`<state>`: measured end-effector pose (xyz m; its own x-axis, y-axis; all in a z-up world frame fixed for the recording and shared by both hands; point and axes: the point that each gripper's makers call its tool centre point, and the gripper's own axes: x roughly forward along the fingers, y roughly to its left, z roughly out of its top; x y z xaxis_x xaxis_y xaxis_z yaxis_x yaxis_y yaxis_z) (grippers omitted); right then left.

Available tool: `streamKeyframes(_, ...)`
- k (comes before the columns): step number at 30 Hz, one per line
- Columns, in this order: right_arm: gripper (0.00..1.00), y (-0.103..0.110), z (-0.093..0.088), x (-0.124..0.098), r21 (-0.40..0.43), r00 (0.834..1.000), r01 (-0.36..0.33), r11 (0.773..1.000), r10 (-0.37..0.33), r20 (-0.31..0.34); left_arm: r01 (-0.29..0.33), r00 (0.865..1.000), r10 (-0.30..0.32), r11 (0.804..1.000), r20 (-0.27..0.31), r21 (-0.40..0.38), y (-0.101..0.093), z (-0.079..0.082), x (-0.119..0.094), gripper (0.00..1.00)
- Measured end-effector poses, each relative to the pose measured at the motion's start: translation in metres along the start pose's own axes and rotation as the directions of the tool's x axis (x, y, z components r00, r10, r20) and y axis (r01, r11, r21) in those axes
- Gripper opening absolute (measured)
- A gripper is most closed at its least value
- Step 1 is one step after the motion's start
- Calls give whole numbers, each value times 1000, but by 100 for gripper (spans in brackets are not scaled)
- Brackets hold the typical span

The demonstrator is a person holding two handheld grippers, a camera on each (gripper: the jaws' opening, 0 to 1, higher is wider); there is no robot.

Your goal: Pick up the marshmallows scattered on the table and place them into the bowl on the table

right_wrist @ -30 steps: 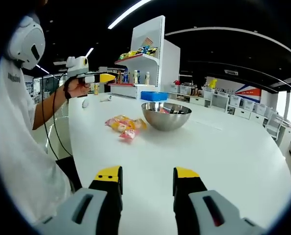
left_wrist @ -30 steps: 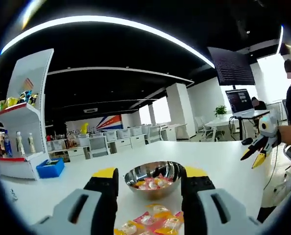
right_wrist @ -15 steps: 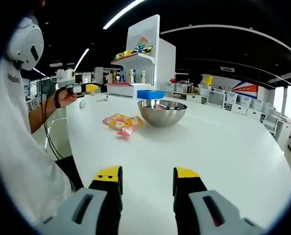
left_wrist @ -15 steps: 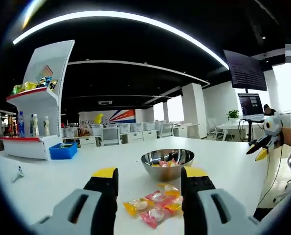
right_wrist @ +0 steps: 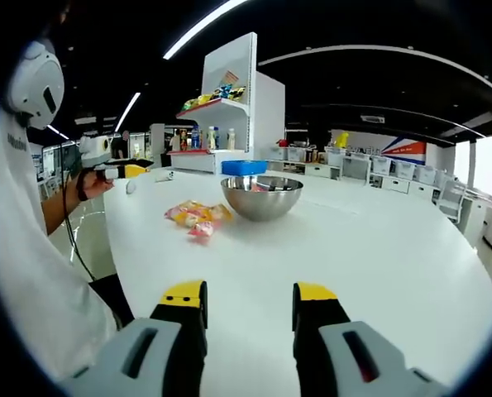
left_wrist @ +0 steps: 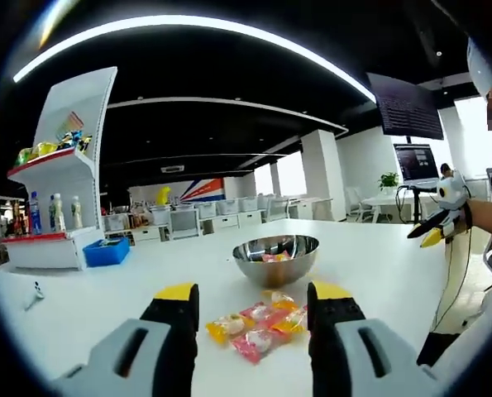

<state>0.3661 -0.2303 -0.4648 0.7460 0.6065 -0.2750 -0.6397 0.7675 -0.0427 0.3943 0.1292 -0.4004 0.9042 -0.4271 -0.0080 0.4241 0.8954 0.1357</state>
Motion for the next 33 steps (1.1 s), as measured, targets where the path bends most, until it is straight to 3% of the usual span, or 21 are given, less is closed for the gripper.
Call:
streamKeyframes(3, 40, -1, 1, 0, 2, 1000, 14, 1000, -14, 9, 7, 1000, -6, 1000, -15, 13, -6, -5, 0, 55)
streamKeyframes(14, 40, 2, 3, -6, -4, 999, 11, 1000, -10, 40, -28, 1000, 28, 1000, -12, 12, 3, 3, -7, 54)
streamKeyframes(21, 40, 4, 3, -4, -7, 999, -1, 1000, 1, 39, -12, 996, 19, 997, -88, 79, 9, -12, -8, 55)
streamKeyframes(24, 40, 4, 1, -3, -3, 999, -2, 1000, 2, 39, 34, 992, -19, 992, -125, 119, 12, -15, -8, 54)
streamKeyframes(27, 40, 7, 0, -2, -1, 999, -5, 1000, 5, 33, 137, 975, -98, 972, -199, 189, 7, -24, -8, 54)
streamKeyframes(28, 40, 7, -1, -1, -3, 1000, -6, 1000, 6, 30, 187, 962, -127, 953, -243, 238, 6, -31, -7, 54)
streamKeyframes(29, 40, 8, -2, -1, -4, 1000, -7, 1000, 7, 28, 196, 960, -125, 939, -252, 283, 8, -33, -5, 54)
streamKeyframes(31, 40, 8, -2, -1, -2, 1000, -7, 1000, 7, 30, 247, 938, -153, 925, -311, 289, 9, -44, -4, 54)
streamKeyframes(33, 40, 9, -2, -1, 1, 1000, -6, 1000, 6, 31, 265, 932, -166, 918, -322, 293, 9, -47, -1, 54)
